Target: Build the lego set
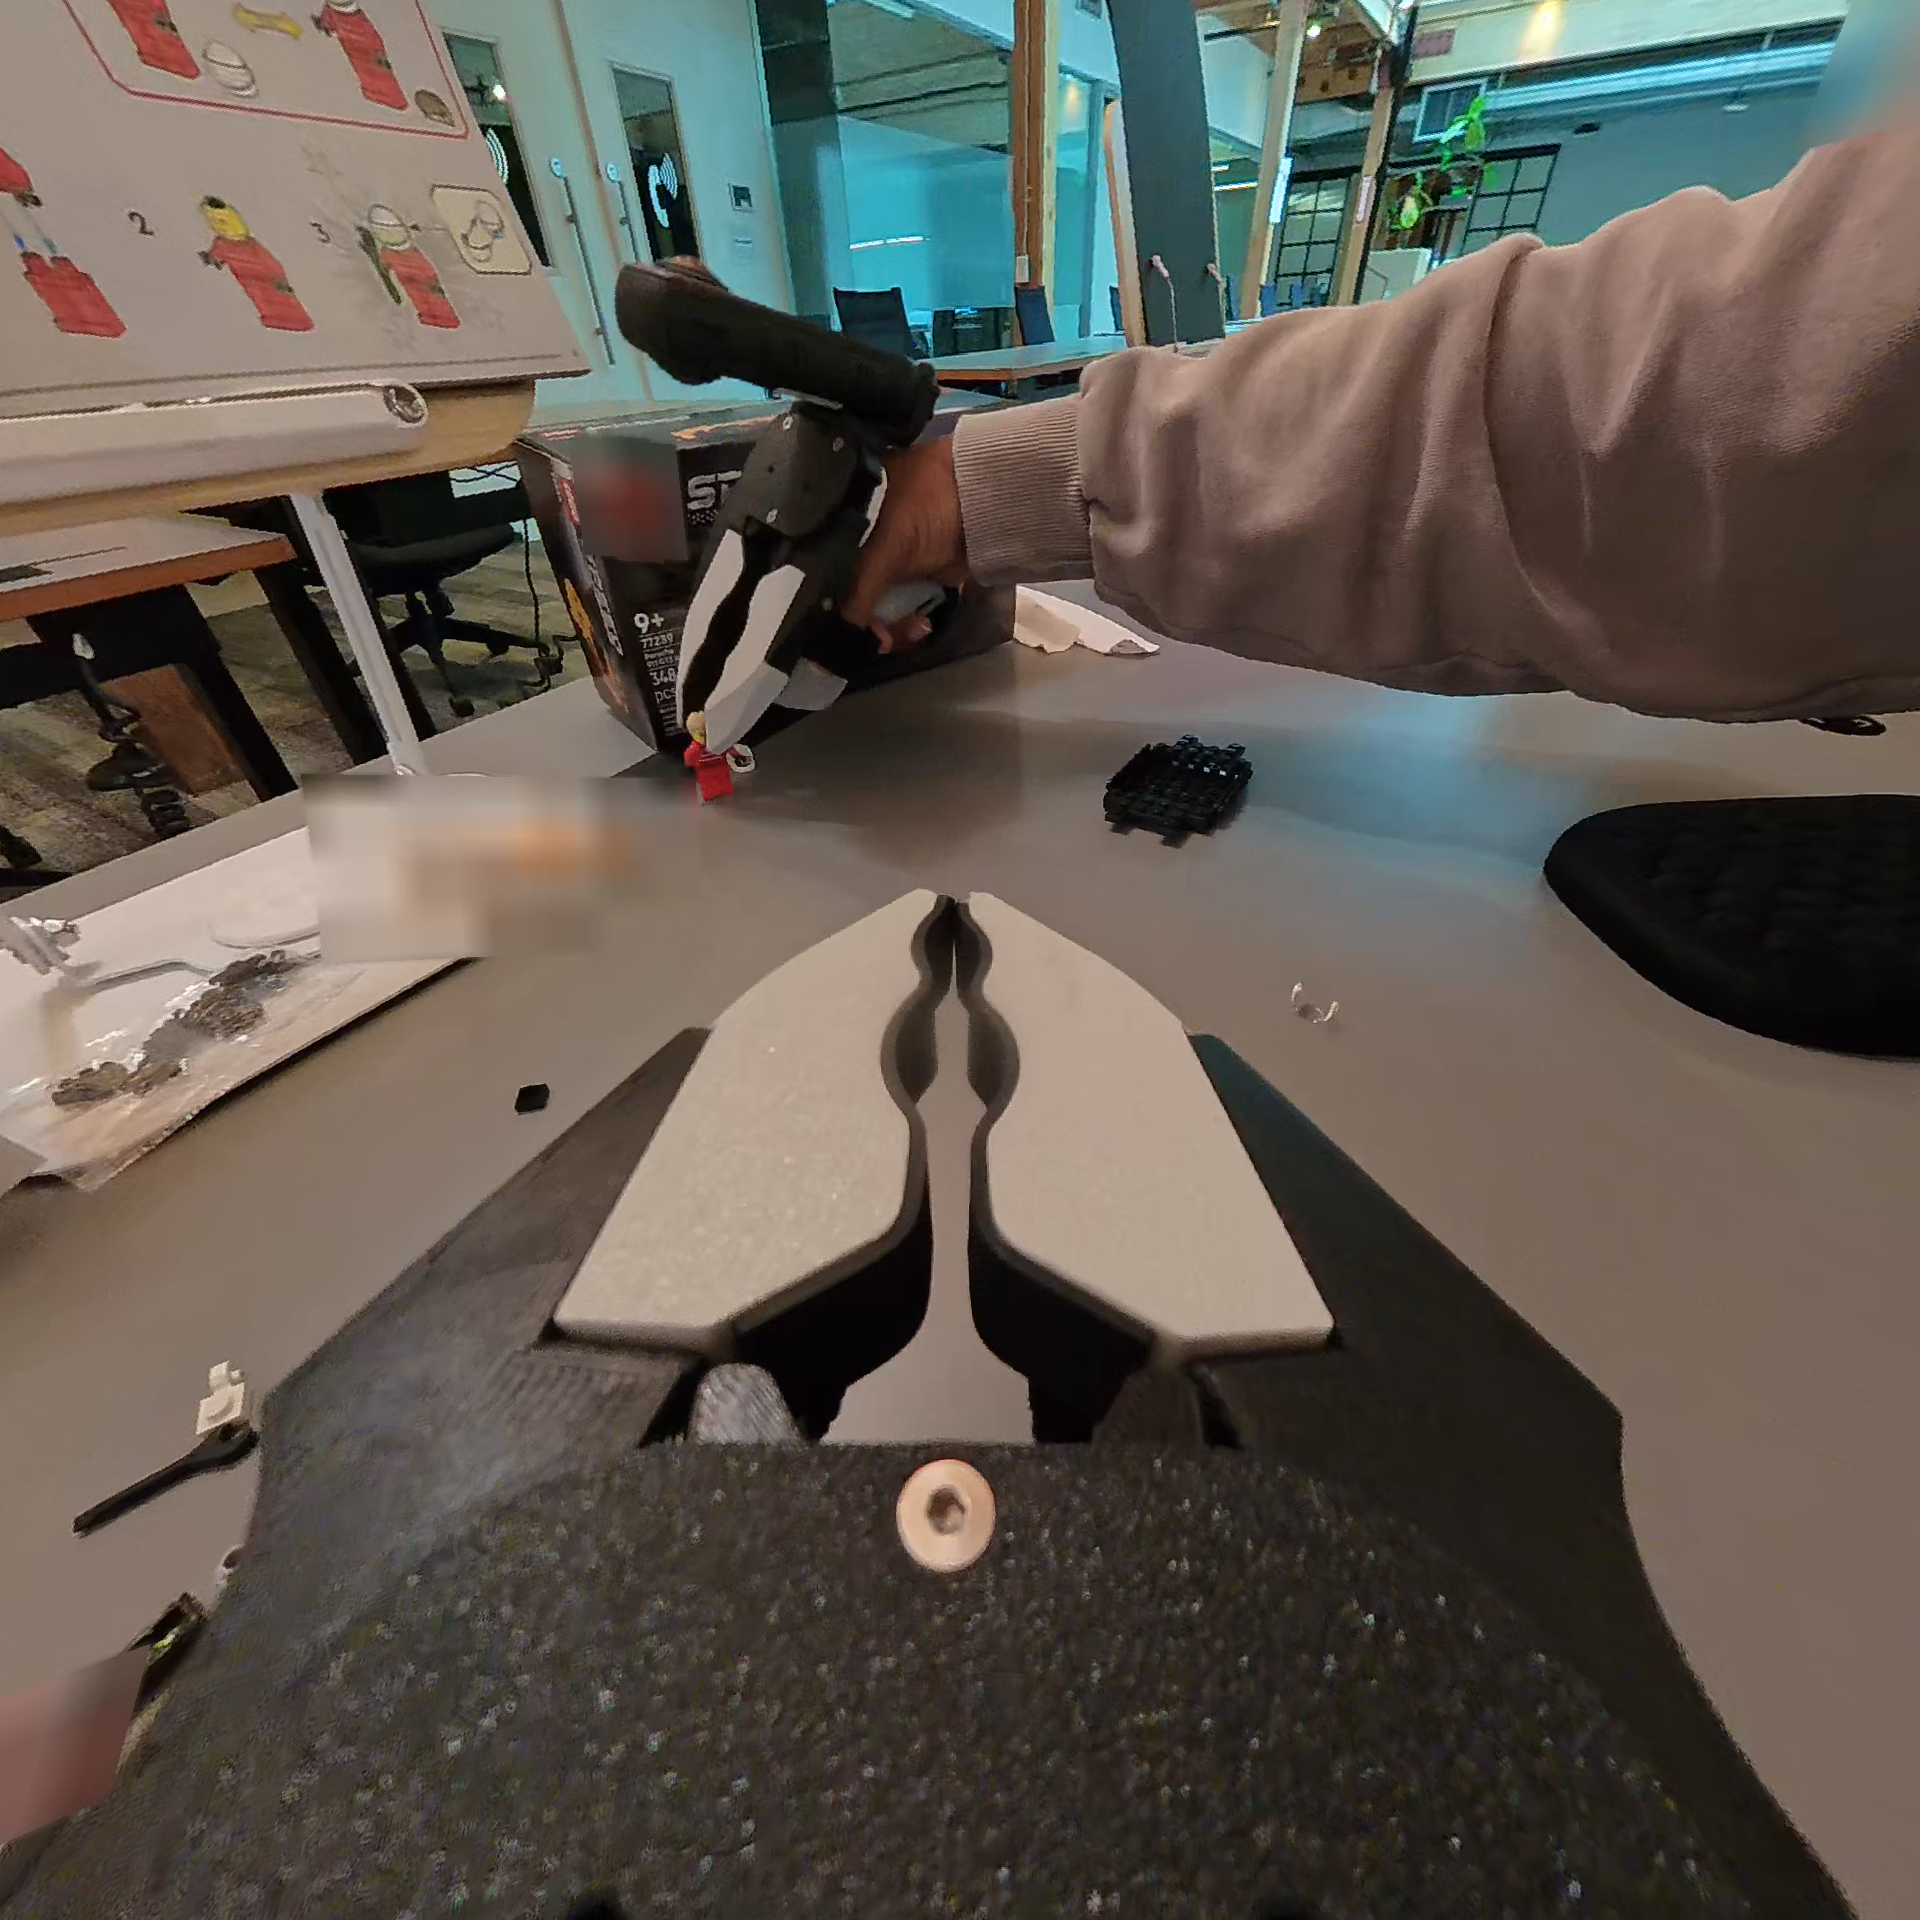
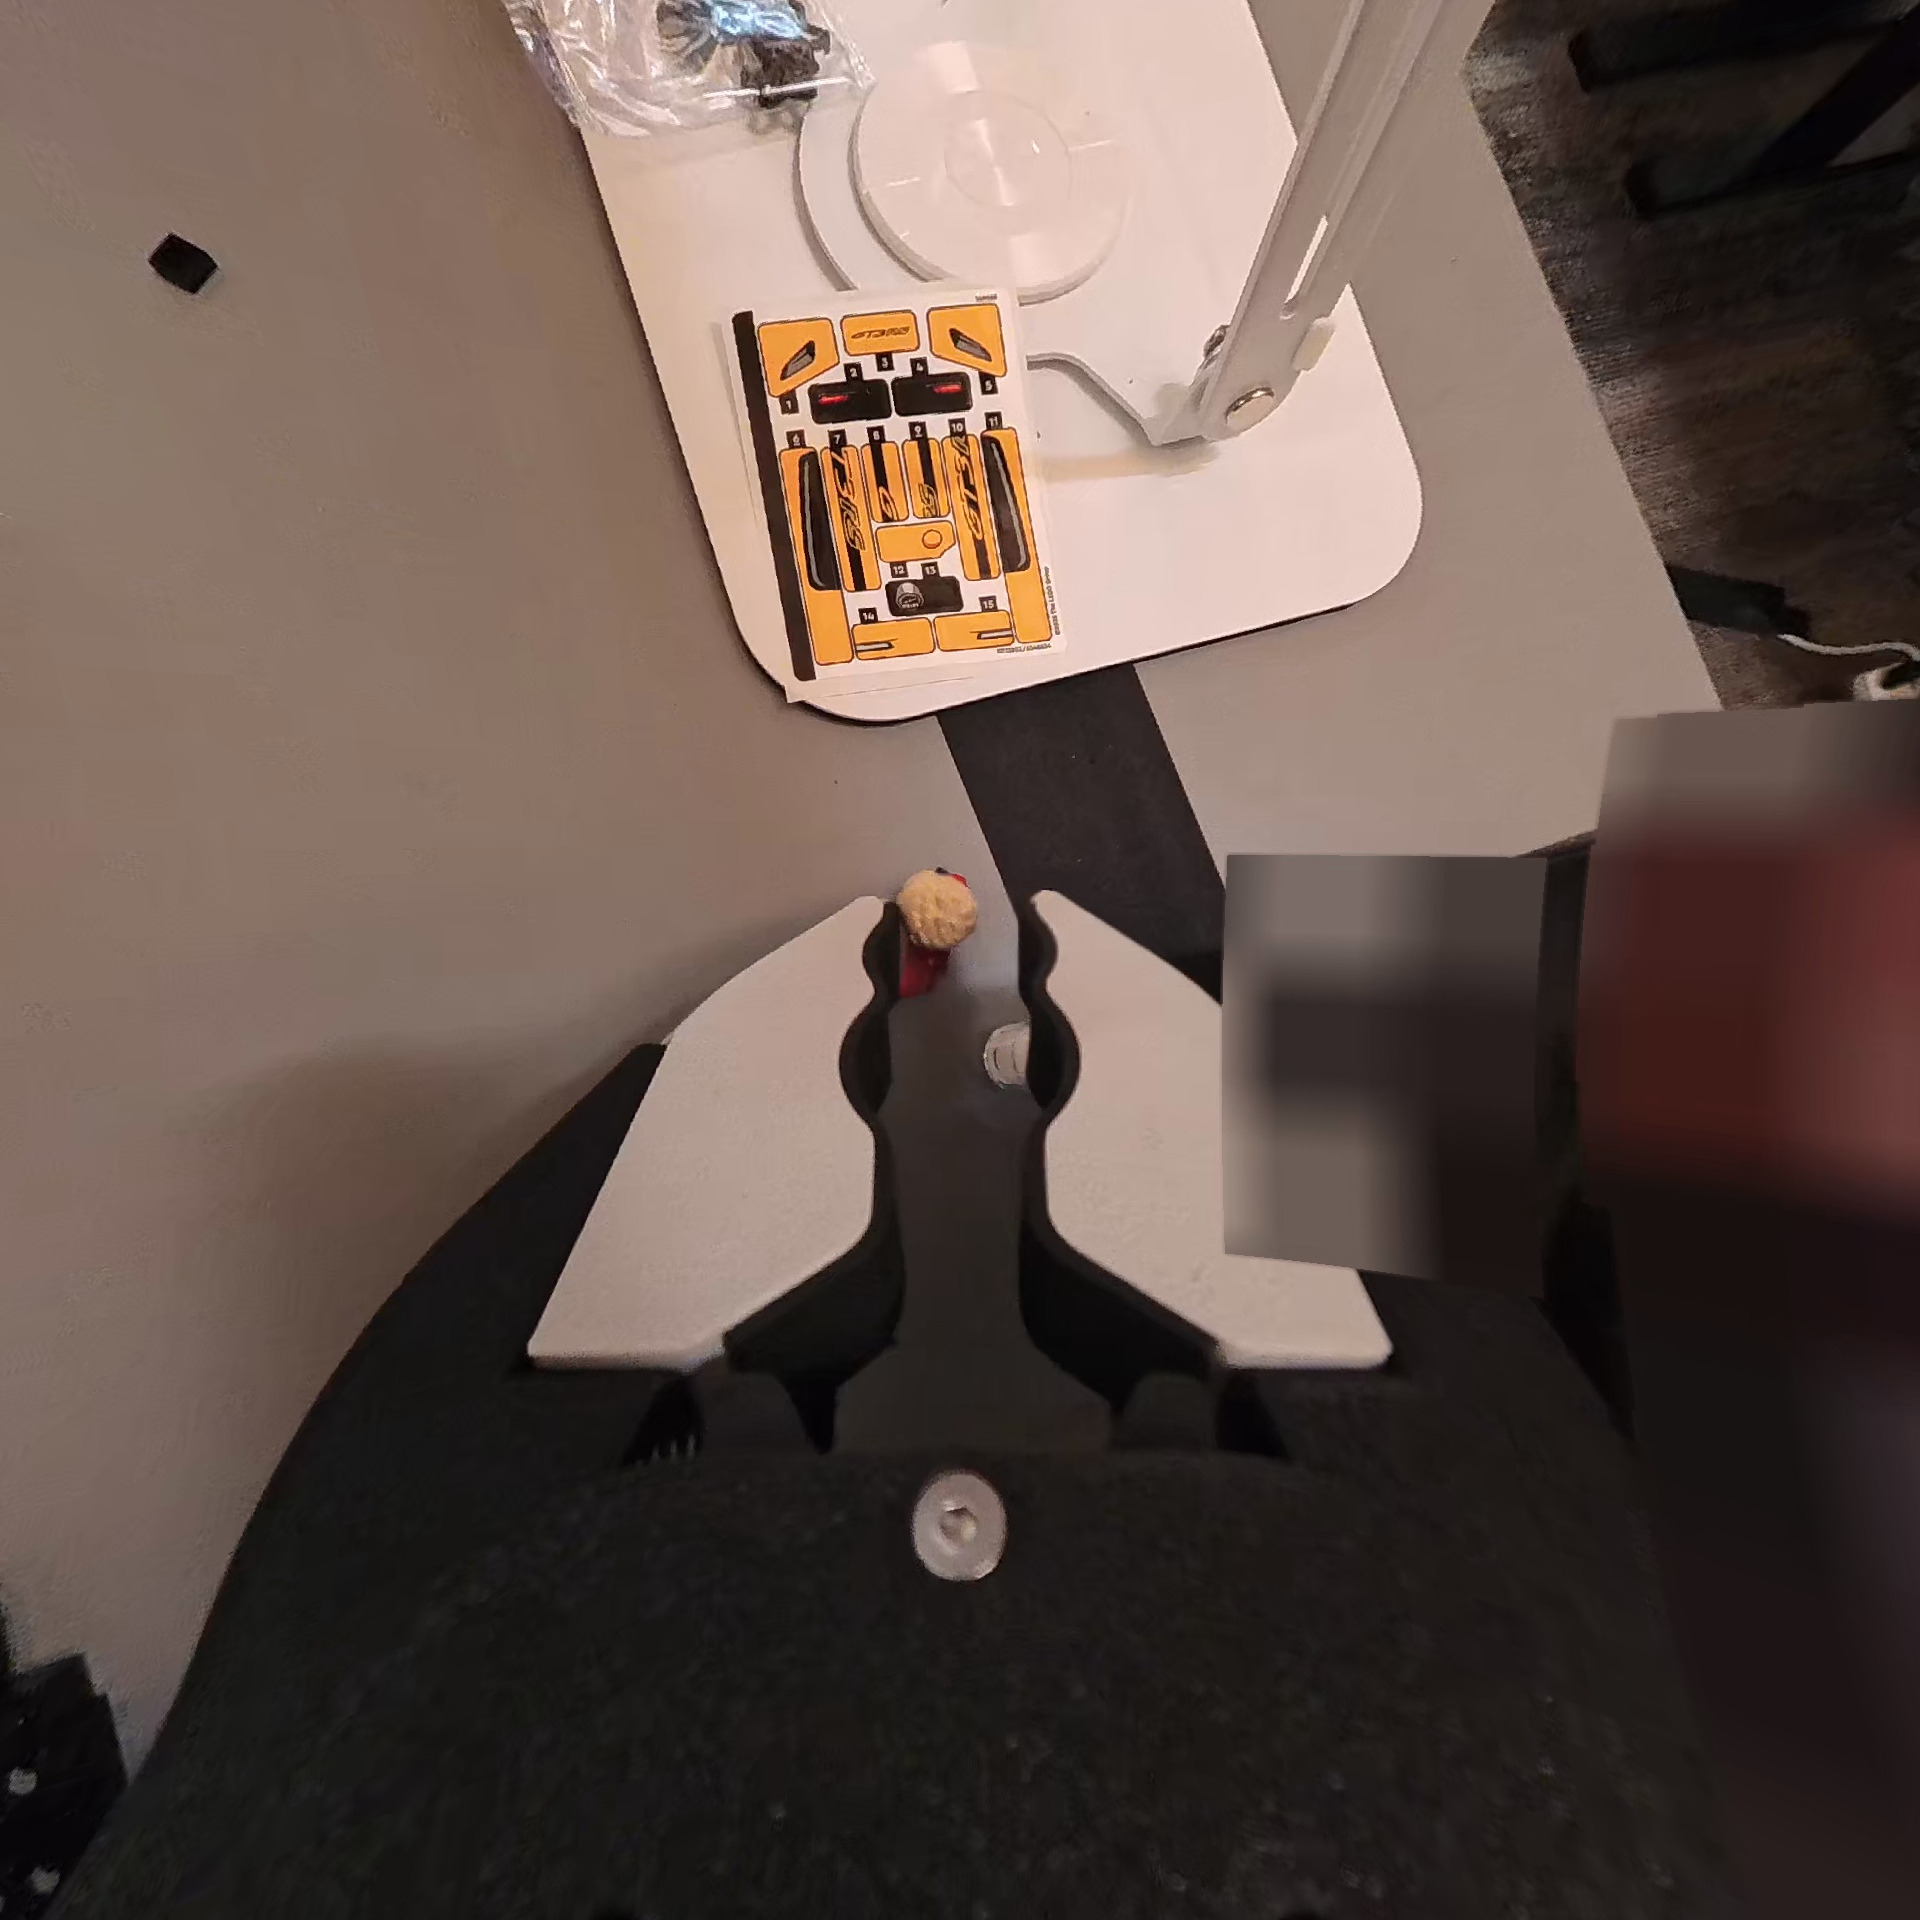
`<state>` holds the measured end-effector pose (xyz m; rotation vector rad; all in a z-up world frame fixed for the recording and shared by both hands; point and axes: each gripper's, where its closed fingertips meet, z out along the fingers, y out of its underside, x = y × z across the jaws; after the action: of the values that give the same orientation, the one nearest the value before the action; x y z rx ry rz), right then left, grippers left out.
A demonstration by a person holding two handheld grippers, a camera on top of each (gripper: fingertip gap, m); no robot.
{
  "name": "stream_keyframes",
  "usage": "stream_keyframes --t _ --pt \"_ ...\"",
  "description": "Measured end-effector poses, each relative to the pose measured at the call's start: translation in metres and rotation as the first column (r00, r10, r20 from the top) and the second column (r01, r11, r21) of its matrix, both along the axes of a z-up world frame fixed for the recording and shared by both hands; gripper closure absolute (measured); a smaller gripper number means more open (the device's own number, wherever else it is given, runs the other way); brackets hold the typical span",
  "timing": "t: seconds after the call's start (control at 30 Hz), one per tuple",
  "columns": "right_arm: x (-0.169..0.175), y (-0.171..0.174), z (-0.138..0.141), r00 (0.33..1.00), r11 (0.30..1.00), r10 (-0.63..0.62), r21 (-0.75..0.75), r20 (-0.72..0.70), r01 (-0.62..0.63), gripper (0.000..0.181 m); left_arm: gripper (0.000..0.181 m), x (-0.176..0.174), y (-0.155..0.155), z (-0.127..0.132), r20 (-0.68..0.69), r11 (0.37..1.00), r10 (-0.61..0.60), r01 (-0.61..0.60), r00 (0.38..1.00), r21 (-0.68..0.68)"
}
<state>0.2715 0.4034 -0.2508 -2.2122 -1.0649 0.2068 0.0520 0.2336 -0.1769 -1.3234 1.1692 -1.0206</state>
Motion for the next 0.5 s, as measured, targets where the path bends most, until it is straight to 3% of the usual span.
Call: stream_keyframes --t 0.07,0.17,0.27,0.43,0.5 --pt "0.001 -0.002 0.011 1.0 0.999 -0.007 0.031 0.005 0.007 0.156 0.181 0.0 0.001 0.0 0.0 1.0 0.008 -0.008 1.0 -0.007" --pt "-0.005 -0.018 0.048 0.999 0.993 -0.019 0.114 -0.035 0.023 0.151 0.181 -0.001 0.003 -0.001 -0.002 1.0 0.018 -0.018 1.0 -0.011" --pt "-0.023 -0.069 0.074 0.999 0.989 0.009 0.148 -0.049 -0.001 0.151 0.181 -0.001 0.005 0.0 -0.003 1.0 0.025 -0.025 1.0 -0.013" --pt "-0.078 -0.206 0.028 0.991 0.99 0.135 -0.042 -0.022 -0.136 0.154 0.181 0.0 0.004 -0.002 -0.02 0.999 0.043 -0.043 0.999 -0.025" --pt "-0.098 -0.243 0.009 0.988 0.987 0.15 -0.059 -0.024 -0.151 0.154 0.181 0.0 0.008 -0.005 -0.046 0.994 0.085 -0.088 0.995 -0.058"
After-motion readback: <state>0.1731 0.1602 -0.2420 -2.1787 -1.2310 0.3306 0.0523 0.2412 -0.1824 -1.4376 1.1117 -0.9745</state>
